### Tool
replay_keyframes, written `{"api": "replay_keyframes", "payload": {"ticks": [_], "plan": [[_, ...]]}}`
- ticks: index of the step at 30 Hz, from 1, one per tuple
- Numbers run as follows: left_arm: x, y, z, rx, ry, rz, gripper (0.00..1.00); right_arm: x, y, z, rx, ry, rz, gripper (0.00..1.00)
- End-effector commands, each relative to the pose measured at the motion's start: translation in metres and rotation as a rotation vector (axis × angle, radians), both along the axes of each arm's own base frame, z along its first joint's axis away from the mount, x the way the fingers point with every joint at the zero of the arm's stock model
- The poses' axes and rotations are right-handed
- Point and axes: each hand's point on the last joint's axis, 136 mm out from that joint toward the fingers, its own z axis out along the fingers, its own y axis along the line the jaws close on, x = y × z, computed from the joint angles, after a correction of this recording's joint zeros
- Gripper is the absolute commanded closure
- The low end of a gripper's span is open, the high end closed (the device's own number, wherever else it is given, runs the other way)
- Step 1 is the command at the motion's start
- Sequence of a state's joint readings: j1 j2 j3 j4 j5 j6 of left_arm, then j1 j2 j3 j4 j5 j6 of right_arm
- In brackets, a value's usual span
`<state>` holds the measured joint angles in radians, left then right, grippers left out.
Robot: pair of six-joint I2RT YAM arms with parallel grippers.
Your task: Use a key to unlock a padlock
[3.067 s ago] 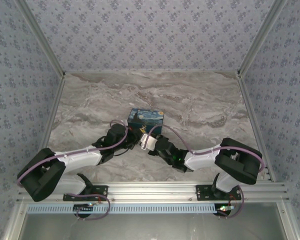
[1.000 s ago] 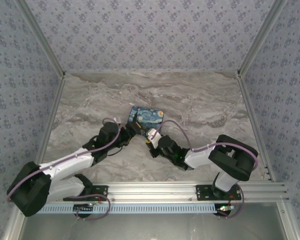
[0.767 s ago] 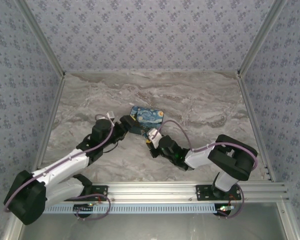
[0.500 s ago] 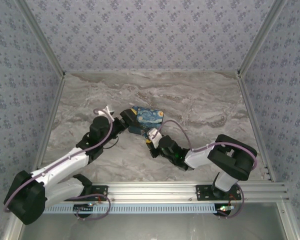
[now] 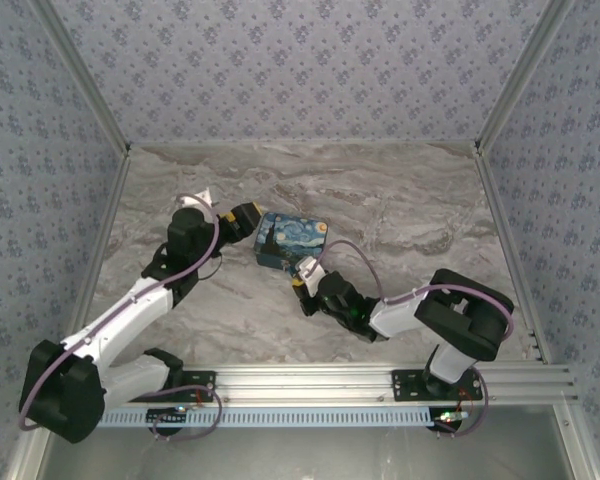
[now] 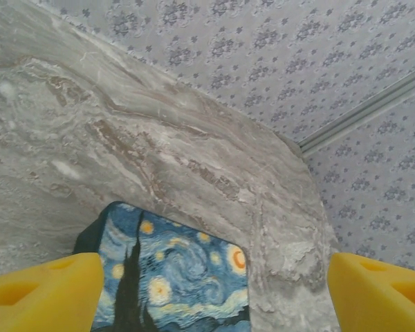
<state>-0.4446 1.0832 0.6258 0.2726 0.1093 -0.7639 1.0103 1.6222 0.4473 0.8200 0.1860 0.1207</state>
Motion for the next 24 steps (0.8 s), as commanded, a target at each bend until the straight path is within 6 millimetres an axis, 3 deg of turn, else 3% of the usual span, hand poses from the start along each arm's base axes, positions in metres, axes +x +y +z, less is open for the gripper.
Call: {"api": "replay_keyframes", "payload": {"ticks": [1, 8, 16, 24], "plan": [[0.006, 0.003, 0.018, -0.045, -0.115, 0.015, 0.15, -0.001, 0.002, 0.001, 0.026, 0.003, -0.011, 1.00], [0.012, 0.010, 0.023, -0.095, -0.087, 0.067, 0.14, 0.000, 0.002, 0.001, 0.024, -0.003, -0.014, 1.00], [0.015, 0.016, 0.012, -0.100, -0.046, 0.092, 0.14, -0.001, 0.005, -0.006, 0.018, 0.002, -0.008, 1.00], [0.008, -0.001, 0.006, -0.142, 0.058, -0.065, 0.14, 0.000, 0.008, -0.007, 0.017, 0.006, -0.006, 1.00]]}}
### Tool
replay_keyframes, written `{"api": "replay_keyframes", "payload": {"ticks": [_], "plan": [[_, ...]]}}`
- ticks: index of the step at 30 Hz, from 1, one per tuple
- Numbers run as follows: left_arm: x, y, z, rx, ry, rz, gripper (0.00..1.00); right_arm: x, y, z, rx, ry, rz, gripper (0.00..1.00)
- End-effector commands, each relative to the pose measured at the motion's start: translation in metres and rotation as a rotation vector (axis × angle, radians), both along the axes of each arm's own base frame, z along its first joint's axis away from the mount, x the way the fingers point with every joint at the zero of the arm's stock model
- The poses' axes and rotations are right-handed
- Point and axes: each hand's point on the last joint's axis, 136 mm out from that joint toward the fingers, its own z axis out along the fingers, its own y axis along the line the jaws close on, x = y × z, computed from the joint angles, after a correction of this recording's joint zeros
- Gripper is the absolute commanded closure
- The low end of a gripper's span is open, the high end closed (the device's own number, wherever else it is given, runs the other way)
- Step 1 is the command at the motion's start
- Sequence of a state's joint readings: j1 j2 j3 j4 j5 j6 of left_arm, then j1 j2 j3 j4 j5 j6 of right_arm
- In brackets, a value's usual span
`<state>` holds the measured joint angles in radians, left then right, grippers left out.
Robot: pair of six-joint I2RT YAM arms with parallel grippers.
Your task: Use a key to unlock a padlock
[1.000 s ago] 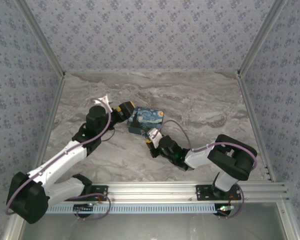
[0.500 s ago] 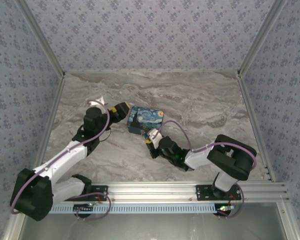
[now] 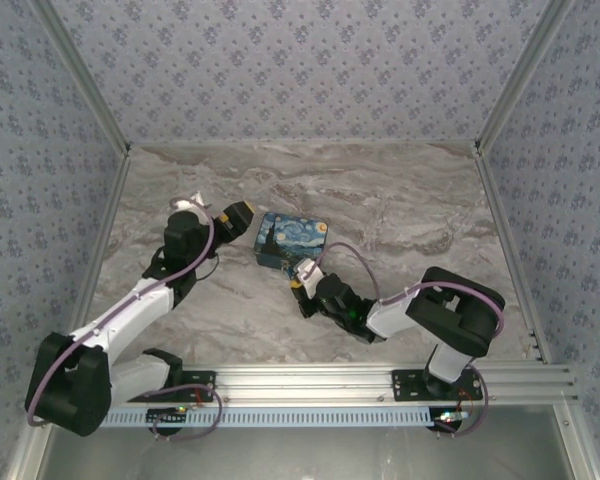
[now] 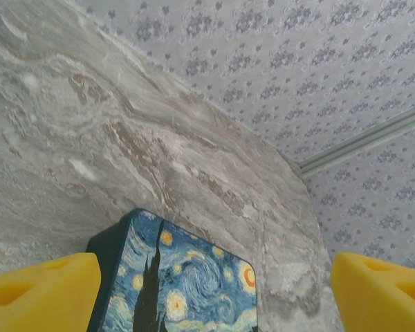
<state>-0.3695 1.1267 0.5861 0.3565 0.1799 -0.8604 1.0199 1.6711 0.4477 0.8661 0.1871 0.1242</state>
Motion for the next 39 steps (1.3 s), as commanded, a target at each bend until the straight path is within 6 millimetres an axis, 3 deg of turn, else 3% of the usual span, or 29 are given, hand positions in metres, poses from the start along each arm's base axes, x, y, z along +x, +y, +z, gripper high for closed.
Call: {"api": "replay_keyframes", "payload": {"ticks": [1, 7, 15, 29, 39], "plan": [[-0.006, -0.018, 0.020, -0.051, 0.009, -0.125, 0.14, 0.001, 0.004, 0.002, 0.017, 0.003, -0.014, 1.00], [-0.019, -0.018, 0.025, -0.063, 0.001, -0.153, 0.14, 0.002, 0.007, 0.002, 0.010, 0.001, -0.008, 1.00], [-0.017, -0.005, 0.025, 0.005, -0.010, -0.091, 0.14, 0.001, 0.008, 0.002, 0.023, 0.004, -0.008, 1.00], [0.005, -0.006, -0.020, 0.112, 0.088, -0.085, 0.14, 0.000, 0.014, 0.007, 0.040, 0.011, 0.003, 1.00], [0.020, -0.027, -0.064, 0.124, 0.189, -0.177, 0.16, -0.001, 0.016, 0.008, 0.090, 0.047, -0.009, 1.00]]}}
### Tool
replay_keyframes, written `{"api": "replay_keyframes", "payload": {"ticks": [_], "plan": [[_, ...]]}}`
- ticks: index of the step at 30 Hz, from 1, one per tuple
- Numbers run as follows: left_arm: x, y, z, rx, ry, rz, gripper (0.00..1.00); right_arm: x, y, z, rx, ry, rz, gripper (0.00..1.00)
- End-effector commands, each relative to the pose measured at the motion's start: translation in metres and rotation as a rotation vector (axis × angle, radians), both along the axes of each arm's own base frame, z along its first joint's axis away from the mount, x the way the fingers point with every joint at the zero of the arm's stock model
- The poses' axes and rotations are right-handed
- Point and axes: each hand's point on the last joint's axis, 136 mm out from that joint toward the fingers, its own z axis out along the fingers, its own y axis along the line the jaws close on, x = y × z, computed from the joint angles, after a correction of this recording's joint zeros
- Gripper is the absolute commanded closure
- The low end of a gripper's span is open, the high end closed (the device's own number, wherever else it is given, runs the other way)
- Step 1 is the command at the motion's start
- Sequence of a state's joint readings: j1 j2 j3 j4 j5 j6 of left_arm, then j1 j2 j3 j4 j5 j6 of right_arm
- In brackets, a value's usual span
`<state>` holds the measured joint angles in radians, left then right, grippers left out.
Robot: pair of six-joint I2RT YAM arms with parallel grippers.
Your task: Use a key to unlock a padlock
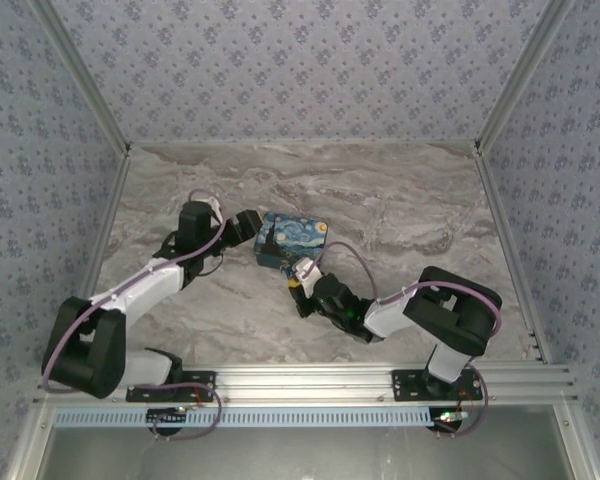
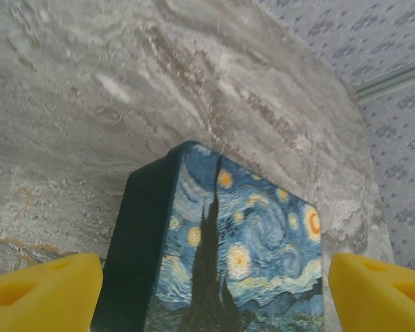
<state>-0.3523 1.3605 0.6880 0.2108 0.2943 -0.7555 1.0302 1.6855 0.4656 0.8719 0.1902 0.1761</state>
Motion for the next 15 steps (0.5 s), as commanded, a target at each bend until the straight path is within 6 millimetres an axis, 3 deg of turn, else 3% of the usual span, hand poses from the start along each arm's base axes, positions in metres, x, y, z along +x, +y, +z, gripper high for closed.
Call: {"api": "replay_keyframes", "payload": {"ticks": [1, 8, 15], "plan": [[0.011, -0.013, 0.001, -0.021, -0.010, -0.065, 0.17, -0.001, 0.009, 0.005, 0.053, 0.023, 0.002, 1.00], [0.018, -0.034, -0.033, -0.080, 0.081, -0.138, 0.22, -0.002, 0.007, 0.000, 0.096, 0.085, -0.017, 1.00], [0.012, -0.031, -0.062, -0.055, 0.151, -0.122, 0.32, 0.000, 0.000, -0.003, 0.182, 0.177, -0.040, 1.00]]}}
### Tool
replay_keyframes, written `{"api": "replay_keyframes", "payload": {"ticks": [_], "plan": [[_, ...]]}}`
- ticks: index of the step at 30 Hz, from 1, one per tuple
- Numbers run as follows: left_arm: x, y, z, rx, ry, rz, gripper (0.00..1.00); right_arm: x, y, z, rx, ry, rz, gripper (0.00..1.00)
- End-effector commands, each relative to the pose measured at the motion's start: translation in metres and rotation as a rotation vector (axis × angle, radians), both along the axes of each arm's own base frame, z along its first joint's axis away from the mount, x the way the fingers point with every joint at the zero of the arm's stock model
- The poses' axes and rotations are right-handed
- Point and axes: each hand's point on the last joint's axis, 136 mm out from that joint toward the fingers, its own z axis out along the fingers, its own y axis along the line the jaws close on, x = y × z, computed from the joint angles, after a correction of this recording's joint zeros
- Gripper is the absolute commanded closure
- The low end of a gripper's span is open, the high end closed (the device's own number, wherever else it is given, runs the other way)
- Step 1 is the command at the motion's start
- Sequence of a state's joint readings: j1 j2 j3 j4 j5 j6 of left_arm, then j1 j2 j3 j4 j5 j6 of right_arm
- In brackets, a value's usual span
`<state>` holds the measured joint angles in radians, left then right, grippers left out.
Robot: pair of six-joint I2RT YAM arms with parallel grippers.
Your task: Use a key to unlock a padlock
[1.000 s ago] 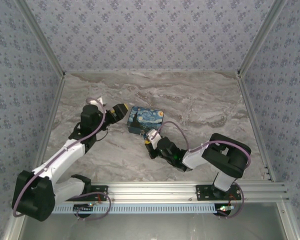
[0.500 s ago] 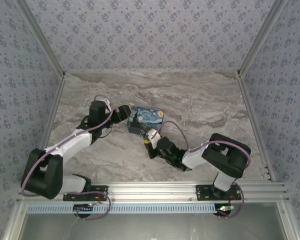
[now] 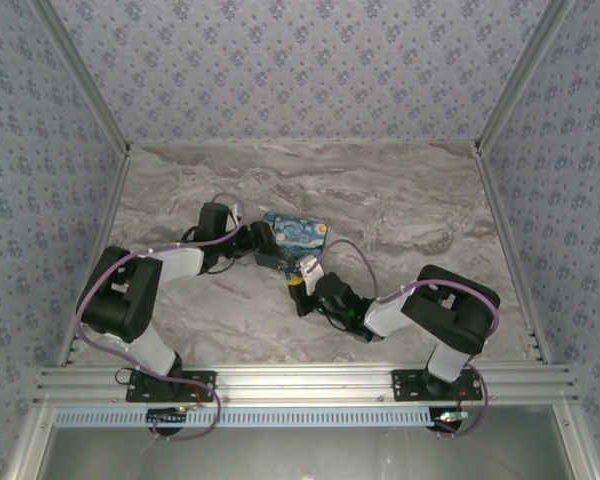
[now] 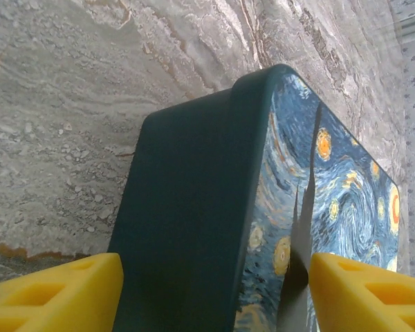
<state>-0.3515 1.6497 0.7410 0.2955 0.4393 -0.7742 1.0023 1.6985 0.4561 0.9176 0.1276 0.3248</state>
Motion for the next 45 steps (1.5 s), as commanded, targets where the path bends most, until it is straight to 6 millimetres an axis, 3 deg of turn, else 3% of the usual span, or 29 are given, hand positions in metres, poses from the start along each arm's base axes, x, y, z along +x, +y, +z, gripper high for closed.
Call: {"api": "replay_keyframes", "payload": {"ticks": [1, 17, 30, 37, 45], "plan": [[0.002, -0.003, 0.005, -0.017, -0.024, -0.013, 0.34, -0.001, -0.001, -0.003, 0.072, 0.077, -0.004, 1.00], [-0.048, 0.017, -0.004, 0.021, 0.002, 0.092, 0.41, -0.005, -0.014, -0.009, 0.233, 0.261, 0.005, 1.00], [-0.073, 0.001, -0.008, 0.005, 0.018, 0.076, 0.42, -0.005, -0.029, -0.018, 0.325, 0.398, -0.037, 1.00], [-0.078, -0.015, -0.002, -0.008, 0.007, 0.052, 0.42, -0.010, -0.041, -0.034, 0.292, 0.462, -0.080, 1.00], [-0.079, -0.020, -0.001, -0.002, 0.006, 0.047, 0.42, -0.013, -0.065, -0.046, 0.259, 0.478, -0.163, 0.92]]}}
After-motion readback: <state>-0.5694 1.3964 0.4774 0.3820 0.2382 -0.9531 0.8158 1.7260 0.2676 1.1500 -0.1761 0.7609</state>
